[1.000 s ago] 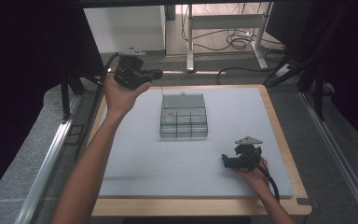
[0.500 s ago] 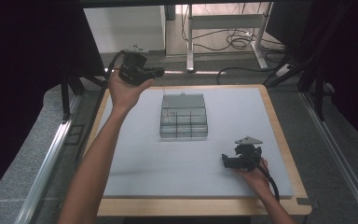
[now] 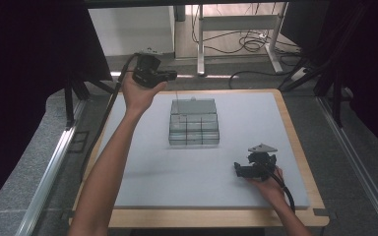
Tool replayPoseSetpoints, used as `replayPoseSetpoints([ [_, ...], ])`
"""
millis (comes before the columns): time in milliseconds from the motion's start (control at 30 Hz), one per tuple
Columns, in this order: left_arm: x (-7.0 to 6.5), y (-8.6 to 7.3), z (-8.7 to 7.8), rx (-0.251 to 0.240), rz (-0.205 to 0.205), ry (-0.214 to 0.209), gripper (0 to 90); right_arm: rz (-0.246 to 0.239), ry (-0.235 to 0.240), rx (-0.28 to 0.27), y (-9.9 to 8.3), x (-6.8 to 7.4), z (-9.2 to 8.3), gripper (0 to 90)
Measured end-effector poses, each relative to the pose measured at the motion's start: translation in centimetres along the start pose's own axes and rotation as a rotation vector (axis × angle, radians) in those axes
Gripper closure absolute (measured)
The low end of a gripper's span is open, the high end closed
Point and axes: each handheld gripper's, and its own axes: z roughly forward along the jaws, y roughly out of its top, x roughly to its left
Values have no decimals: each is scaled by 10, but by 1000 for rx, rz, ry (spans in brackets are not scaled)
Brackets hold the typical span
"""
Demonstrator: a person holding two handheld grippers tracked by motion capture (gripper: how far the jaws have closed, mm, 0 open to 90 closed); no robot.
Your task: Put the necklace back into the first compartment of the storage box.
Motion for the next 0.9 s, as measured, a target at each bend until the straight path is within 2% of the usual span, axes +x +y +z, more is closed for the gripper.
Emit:
replayPoseSetpoints([
  [133,4,-6,9,14,-7,3,875,-1,1,1,0,0,0,29],
  [267,13,-17,19,20,-38,7,875,-2,1,0,0,0,0,29],
  [400,17,-24,24,28,-53,10,875,-2,0,-1,0,0,0,29],
  [467,19,-32,31,65,-45,8,874,-2,0,0,0,0,0,29],
  [567,18,-42,39,90,-46,5,874,-3,0,-1,0,0,0,29],
  [900,25,-71,58,135,-80,-9,874,-2,-1,0,0,0,0,29],
])
